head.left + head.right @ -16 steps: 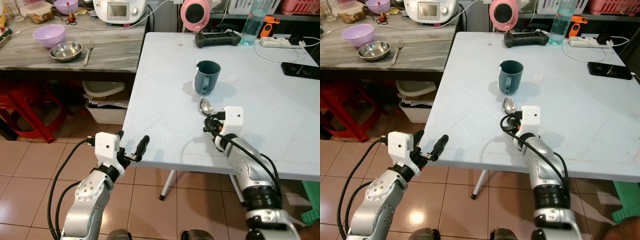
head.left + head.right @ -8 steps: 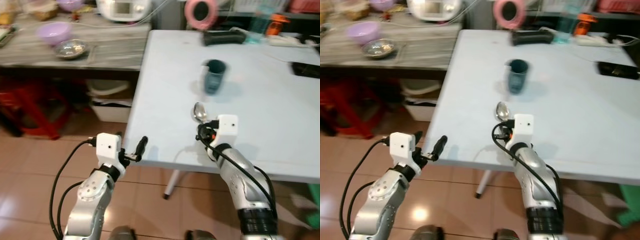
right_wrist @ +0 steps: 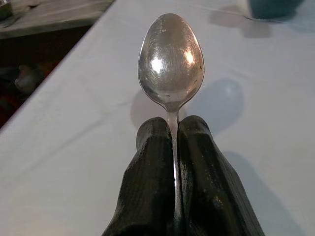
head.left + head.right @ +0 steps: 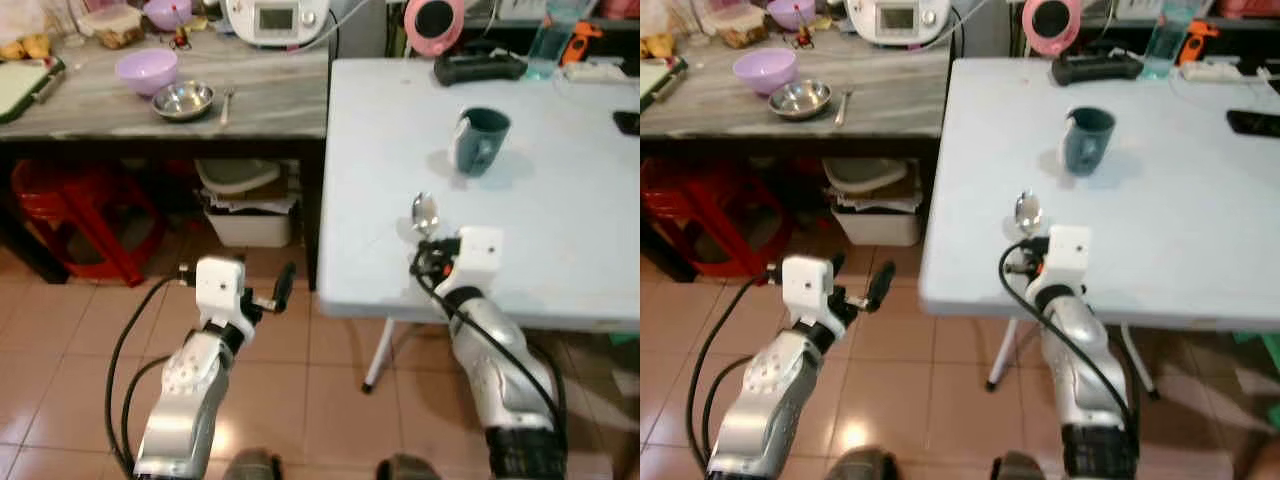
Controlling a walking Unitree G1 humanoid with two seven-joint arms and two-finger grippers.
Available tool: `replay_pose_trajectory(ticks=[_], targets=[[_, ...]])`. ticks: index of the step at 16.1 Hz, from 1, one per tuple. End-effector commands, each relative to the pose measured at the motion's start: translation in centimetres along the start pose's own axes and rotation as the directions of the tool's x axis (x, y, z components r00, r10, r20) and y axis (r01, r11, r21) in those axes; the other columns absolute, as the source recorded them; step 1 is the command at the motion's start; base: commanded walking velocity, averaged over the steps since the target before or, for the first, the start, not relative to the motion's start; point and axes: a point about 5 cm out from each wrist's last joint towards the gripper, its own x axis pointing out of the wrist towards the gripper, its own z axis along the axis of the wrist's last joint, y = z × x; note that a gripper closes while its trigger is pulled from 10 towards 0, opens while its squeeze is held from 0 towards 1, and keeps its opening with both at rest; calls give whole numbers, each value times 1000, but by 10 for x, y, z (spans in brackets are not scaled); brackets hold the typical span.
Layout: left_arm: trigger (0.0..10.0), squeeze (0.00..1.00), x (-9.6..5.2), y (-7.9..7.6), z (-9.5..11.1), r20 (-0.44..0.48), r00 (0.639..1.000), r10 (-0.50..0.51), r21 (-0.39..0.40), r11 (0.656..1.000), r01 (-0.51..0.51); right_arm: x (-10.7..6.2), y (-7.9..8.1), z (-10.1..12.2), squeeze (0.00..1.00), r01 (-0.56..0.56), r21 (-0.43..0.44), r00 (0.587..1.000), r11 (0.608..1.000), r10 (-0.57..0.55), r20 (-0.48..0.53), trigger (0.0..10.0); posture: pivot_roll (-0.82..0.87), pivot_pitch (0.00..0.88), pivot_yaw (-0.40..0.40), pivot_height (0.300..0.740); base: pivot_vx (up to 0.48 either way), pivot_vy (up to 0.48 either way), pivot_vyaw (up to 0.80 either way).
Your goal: Setting the table
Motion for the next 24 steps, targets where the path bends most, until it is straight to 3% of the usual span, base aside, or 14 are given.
replay_pose_trajectory(ticks=[1,10,19,20,21,24], targets=[[10000,0,-4,12,-2,-10,998,60,37,998,-60,3,12,10,0,-41,-3,998,999,41,46,0,-5,42,42,740,0,446,0],[10000,0,-2,14,-2,3,997,75,60,995,-75,5,9,19,0,-30,-34,994,999,33,102,0,-7,38,35,740,222,393,0],[10000,0,-1,11,-1,10,998,63,66,996,-63,4,11,18,0,-56,-51,993,997,61,106,0,-11,40,39,740,480,0,0],[10000,0,0,10,0,12,998,62,72,995,-62,4,12,18,0,-59,-55,992,997,65,105,667,-11,39,38,740,480,0,0],[10000,0,0,9,0,13,998,59,80,995,-60,4,12,18,0,-61,-58,993,996,67,102,10000,-11,39,38,740,480,0,0],[10000,0,-1,4,-1,15,999,37,89,995,-38,4,12,18,0,-54,-61,993,997,60,102,10000,-10,38,36,740,464,0,0]])
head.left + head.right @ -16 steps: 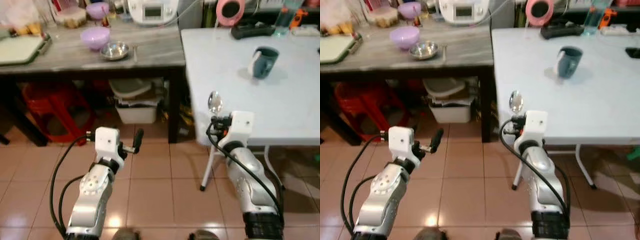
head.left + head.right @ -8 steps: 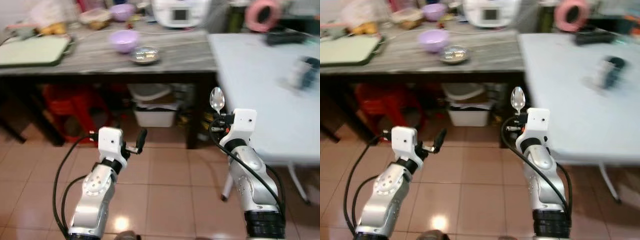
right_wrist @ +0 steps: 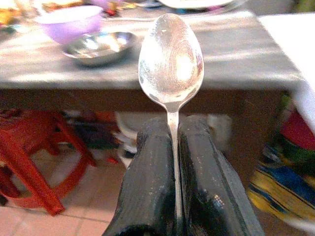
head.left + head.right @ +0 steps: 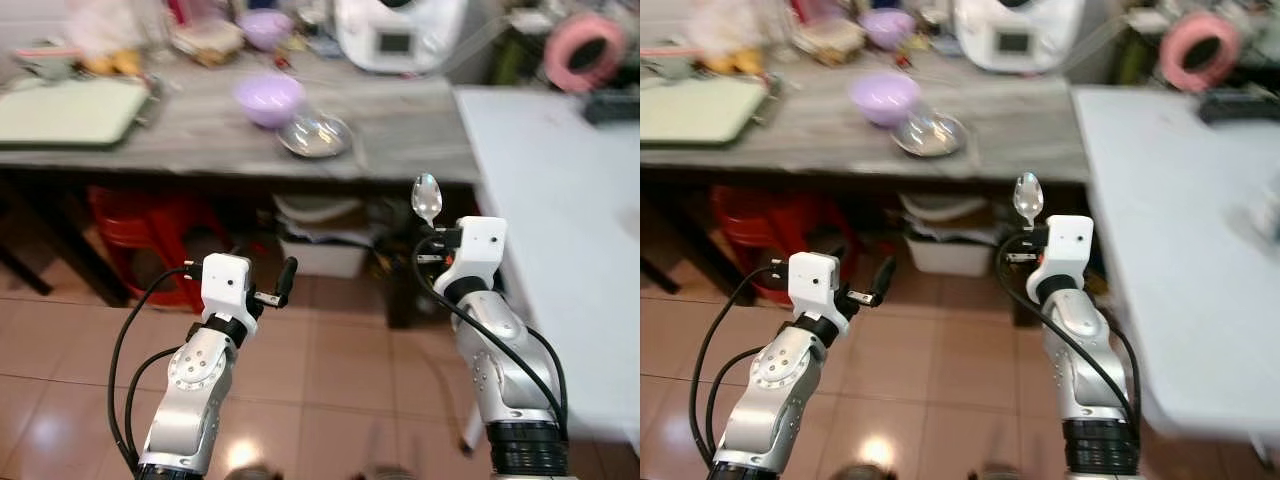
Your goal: Setting the table
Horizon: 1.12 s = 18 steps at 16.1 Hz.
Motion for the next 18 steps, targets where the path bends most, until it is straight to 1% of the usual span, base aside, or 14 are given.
replay_pose_trajectory(ticks=[1,5,7,10,14,15,16,18], targets=[[10000,0,-3,5,0,-2,1000,11,20,1000,-11,1,5,2,0,-7,4,1000,1000,7,13,10000,-11,37,35,740,458,0,0],[10000,0,-3,3,0,1,1000,-4,11,1000,4,2,2,1,0,10,-10,1000,1000,-10,5,10000,-16,38,37,740,458,0,0],[10000,0,-4,0,1,10,1000,-27,-7,1000,27,2,0,2,0,20,-10,1000,1000,-20,7,10000,-18,40,38,740,444,0,0],[10000,0,-7,-2,1,20,999,-46,-18,999,47,3,1,1,0,21,0,1000,1000,-21,3,10000,-13,42,35,740,401,-258,0],[10000,0,-8,0,0,8,1000,-26,-10,1000,27,4,2,1,0,19,-13,1000,1000,-19,6,10000,-12,44,33,740,393,-273,0],[10000,0,-8,2,-1,11,1000,-14,-21,1000,14,4,1,1,0,20,-12,1000,1000,-20,11,10000,-13,44,36,740,439,0,0],[10000,0,-9,3,-1,15,1000,2,-25,1000,-2,4,0,0,0,28,-31,1000,999,-28,6,10000,-11,46,34,740,458,0,0],[10000,0,-12,13,0,20,996,81,-51,995,-80,4,-3,0,0,44,-19,999,999,-44,8,10000,-11,50,32,740,0,0,0]])
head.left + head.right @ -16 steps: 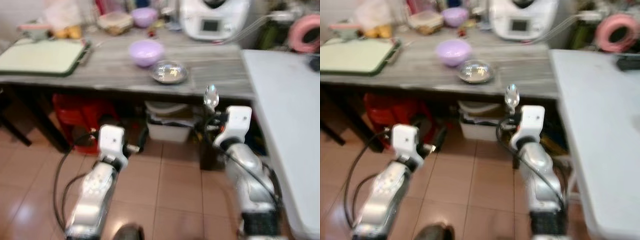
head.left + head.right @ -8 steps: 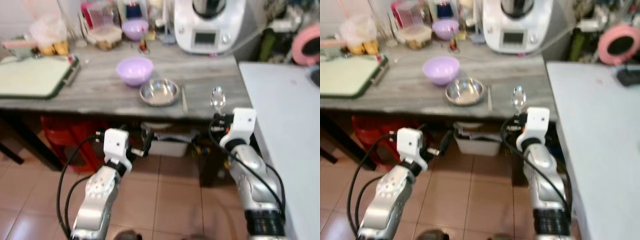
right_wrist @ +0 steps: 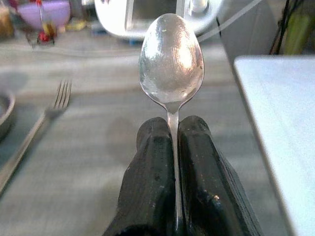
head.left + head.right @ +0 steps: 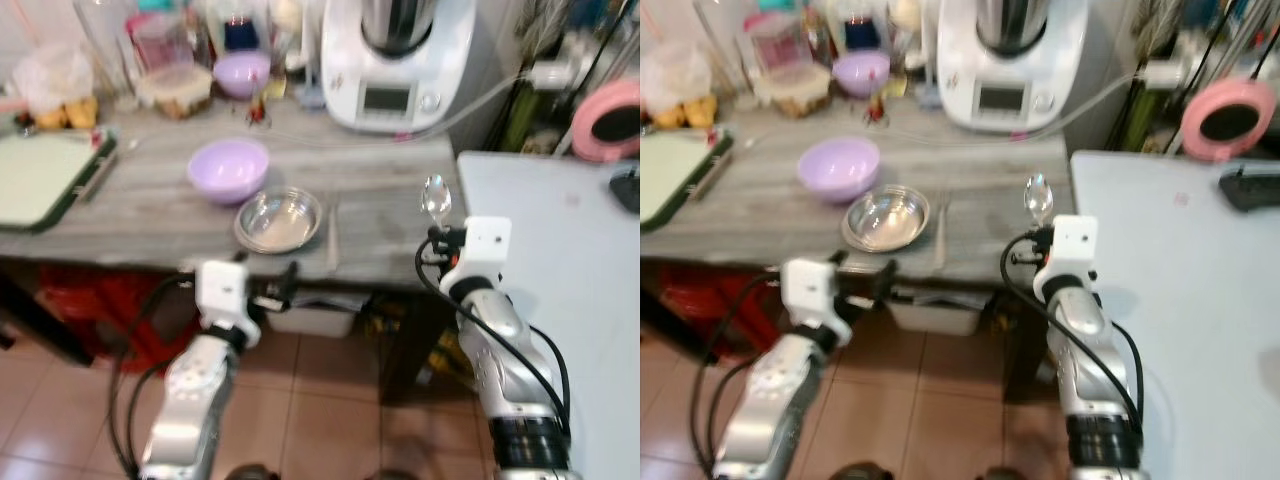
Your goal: Setting the table
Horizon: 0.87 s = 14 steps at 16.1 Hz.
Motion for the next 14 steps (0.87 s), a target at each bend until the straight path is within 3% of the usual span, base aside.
replay_pose_trajectory(ticks=[1,5,7,10,14], targets=[[10000,0,-6,15,-1,-11,997,78,25,997,-78,1,6,0,0,-13,6,1000,1000,13,8,10000,-8,53,31,740,0,0,0],[10000,0,-21,42,-1,-26,964,263,96,961,-260,-5,-14,-2,0,75,11,997,997,-76,13,10000,10,83,30,740,0,0,0],[10000,0,-25,46,0,-27,959,282,94,956,-279,-4,-17,-2,0,74,9,997,997,-75,15,10000,12,105,34,740,0,0,0],[10000,0,-30,45,0,-35,959,282,105,955,-277,9,-16,4,0,34,0,999,999,-34,23,10000,21,134,36,740,0,0,0],[10000,0,-34,39,3,-43,968,248,121,963,-241,40,-10,15,0,-17,0,1000,1000,17,13,10000,52,164,41,740,0,0,0]])
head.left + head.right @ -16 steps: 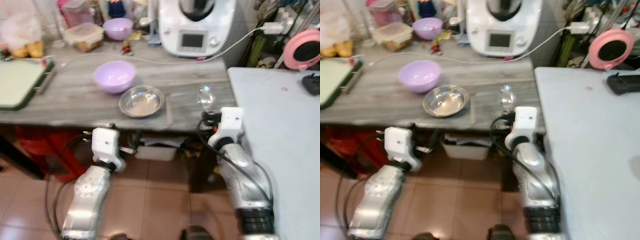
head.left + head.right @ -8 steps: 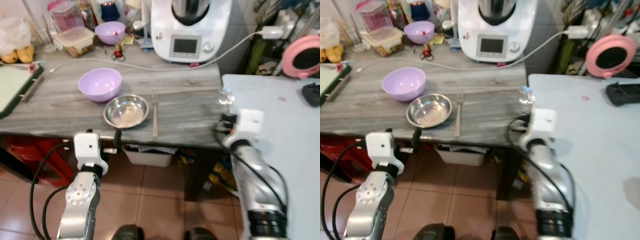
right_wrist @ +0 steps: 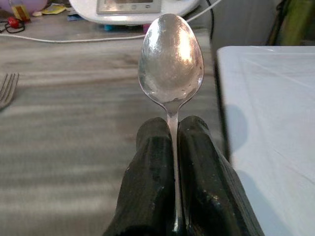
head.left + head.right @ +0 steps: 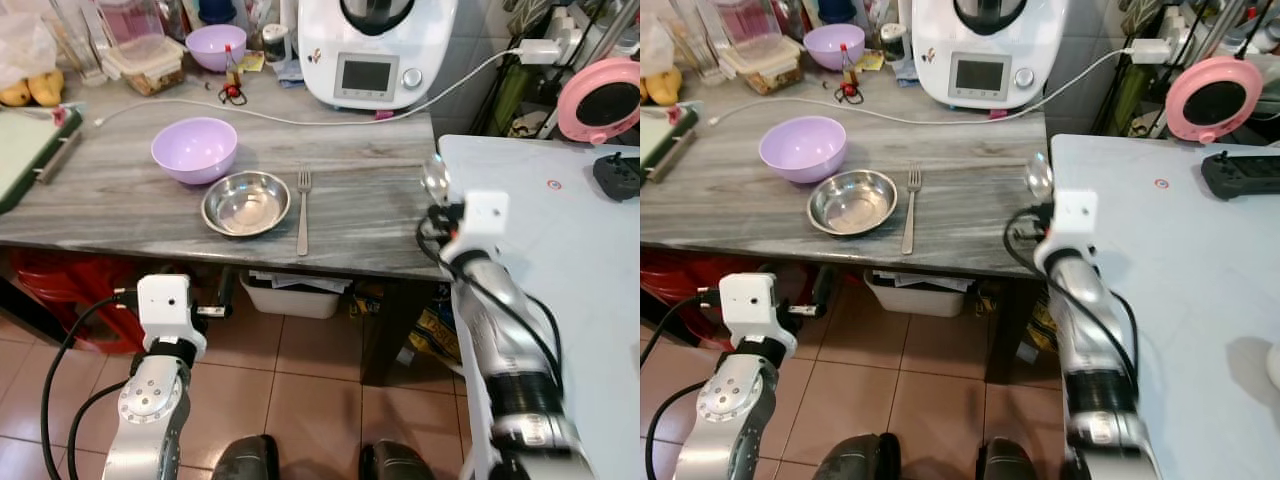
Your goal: Setting the table
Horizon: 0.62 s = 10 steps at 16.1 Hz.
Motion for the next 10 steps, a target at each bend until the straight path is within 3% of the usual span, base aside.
replay_pose_trajectory(ticks=[1,3,5,7,10], targets=[[10000,0,-2,4,3,-3,1000,-3,21,1000,3,6,4,4,0,-8,31,1000,999,8,11,10000,60,170,44,740,0,0,0],[10000,0,-3,5,4,-5,1000,-16,26,1000,16,16,17,9,0,-43,56,999,998,42,14,10000,68,181,47,740,0,0,0],[10000,0,-3,1,6,0,999,-39,26,999,39,22,28,13,0,-69,67,997,995,67,25,10000,73,182,49,740,289,178,0],[10000,0,-4,0,6,-3,999,-42,24,999,43,21,33,12,0,-75,76,997,994,73,26,10000,66,177,48,740,291,382,0],[10000,0,-1,-2,8,0,999,-50,18,999,50,11,27,6,0,-14,77,999,997,12,30,10000,59,172,46,740,295,380,0]])
